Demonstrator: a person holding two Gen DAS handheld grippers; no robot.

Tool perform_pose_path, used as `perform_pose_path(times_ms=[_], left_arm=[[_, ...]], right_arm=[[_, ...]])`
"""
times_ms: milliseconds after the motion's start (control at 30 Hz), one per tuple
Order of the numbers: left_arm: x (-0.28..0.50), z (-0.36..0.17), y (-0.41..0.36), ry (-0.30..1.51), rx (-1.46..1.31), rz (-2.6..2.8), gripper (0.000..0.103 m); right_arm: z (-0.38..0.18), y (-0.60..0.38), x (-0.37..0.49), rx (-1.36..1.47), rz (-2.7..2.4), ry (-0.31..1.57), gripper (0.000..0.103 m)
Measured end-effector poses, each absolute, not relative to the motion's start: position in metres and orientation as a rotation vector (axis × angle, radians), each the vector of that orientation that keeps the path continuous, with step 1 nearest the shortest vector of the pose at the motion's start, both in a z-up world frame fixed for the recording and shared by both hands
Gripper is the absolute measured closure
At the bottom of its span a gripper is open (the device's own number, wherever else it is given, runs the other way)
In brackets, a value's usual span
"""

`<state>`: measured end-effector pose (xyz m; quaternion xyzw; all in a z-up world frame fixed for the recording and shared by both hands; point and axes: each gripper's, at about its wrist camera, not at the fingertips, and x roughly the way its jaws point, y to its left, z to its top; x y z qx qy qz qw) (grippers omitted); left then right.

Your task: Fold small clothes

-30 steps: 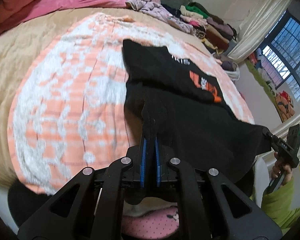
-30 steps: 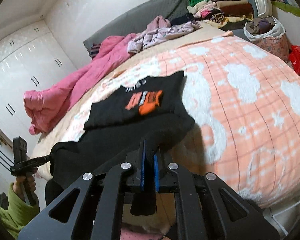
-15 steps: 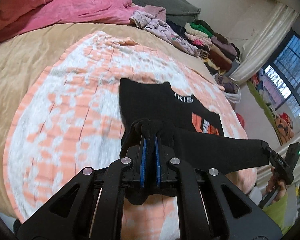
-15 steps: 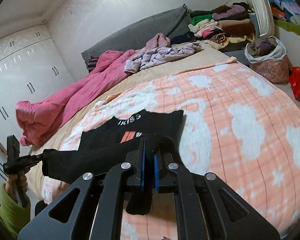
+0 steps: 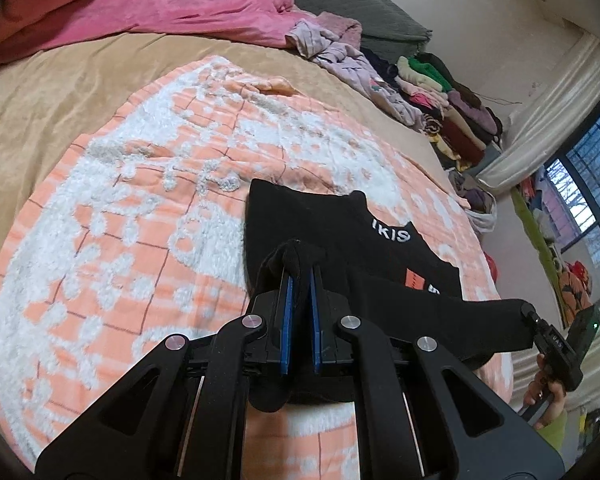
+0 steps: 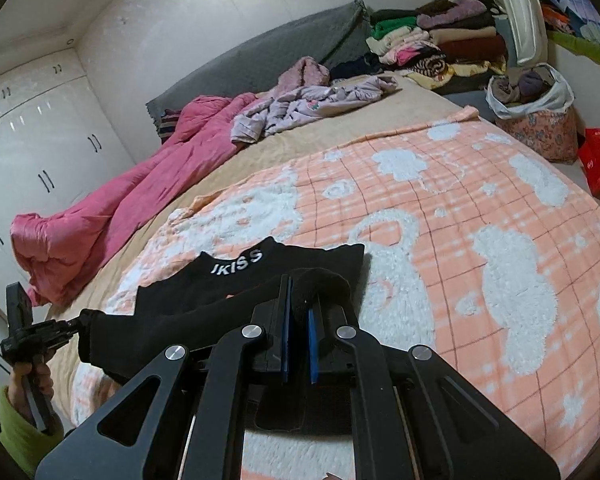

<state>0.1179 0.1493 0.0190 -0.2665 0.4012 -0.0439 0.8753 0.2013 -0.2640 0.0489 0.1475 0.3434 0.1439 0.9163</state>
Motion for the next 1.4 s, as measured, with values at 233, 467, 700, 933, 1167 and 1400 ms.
perform_pose_path(times_ms=[233, 467, 700, 933, 1167, 1400], left_arm=[[0.137, 0.001, 0.155, 0.855, -0.578, -0.018, 0.084], [0.125, 0.01, 0.155, 0.804, -0.51, 0.028, 0.072], [0.099, 0.029, 0.13, 0.735, -0.372, 0.005, 0.067], [0.079, 0.018, 0.084, 0.789, -0.221, -0.119, 0.068], [0.072, -0.019, 0.05, 0.881, -0.102, -0.165, 0.088], [0.076, -0.031, 0.047, 0.863, 0.007, -0.093, 0.088]], right_arm=[[0.018, -0.26, 0.224, 0.286, 0.239, 0.786, 0.089], [0.015, -0.266, 0.216, 0.275, 0.17, 0.751, 0.04], [0.023, -0.246, 0.189, 0.151, 0.221, 0.717, 0.04], [0.006, -0.207, 0.163, 0.034, 0.335, 0.784, 0.071], [-0.016, -0.178, 0.154, -0.047, 0.369, 0.842, 0.074], [-0.033, -0.167, 0.158, -0.121, 0.329, 0.875, 0.074]])
